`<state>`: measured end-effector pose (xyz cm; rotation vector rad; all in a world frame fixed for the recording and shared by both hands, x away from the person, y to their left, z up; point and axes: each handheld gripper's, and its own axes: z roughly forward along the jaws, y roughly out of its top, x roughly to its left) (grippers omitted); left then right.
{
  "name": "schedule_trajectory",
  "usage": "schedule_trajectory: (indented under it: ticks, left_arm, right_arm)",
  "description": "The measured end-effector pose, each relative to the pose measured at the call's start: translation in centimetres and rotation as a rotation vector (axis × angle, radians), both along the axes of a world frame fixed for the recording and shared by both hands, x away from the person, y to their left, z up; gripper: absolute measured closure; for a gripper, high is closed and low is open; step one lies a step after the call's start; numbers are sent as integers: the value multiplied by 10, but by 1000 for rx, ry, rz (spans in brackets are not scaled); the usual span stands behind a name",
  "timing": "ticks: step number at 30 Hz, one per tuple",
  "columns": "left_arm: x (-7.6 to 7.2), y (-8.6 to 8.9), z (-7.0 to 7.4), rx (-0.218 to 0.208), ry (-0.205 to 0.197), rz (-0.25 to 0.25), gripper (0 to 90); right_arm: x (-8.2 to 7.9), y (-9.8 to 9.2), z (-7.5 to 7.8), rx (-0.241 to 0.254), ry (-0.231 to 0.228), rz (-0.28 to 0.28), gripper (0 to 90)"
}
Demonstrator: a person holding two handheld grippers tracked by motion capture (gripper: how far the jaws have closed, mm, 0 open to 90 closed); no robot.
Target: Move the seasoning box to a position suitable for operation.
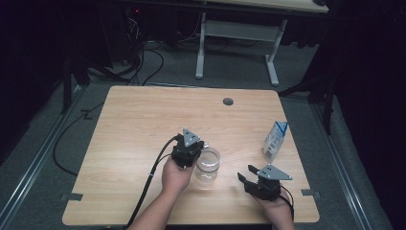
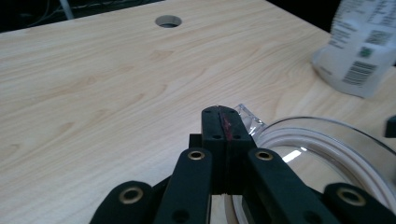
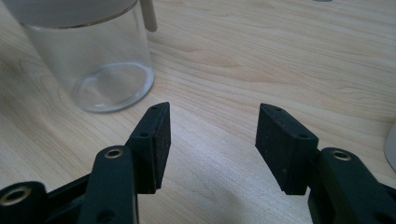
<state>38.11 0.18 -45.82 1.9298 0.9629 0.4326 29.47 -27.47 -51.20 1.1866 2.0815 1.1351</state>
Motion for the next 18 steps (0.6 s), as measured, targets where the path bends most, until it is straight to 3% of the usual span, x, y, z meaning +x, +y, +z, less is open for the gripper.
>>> schedule_trajectory:
  ticks: [3,8,12,14,18]
  left_arm:
    - [-16,-1,-2,-23,-13,-26,900]
    - [-27,7,-5,-50,-28,-33,900]
    - [-36,28,-13,-66,-41,-20,885]
    - [-43,48,-22,-68,-42,-4,882]
    - [-56,79,-39,-45,-29,24,881]
  right_arm:
    - [0,0,-1,1,4,0,457]
    - [-1,1,-1,4,4,6,455]
    - [-2,4,-1,12,6,11,451]
    - [-3,8,-1,27,31,29,455]
    - [-4,14,0,41,42,62,399]
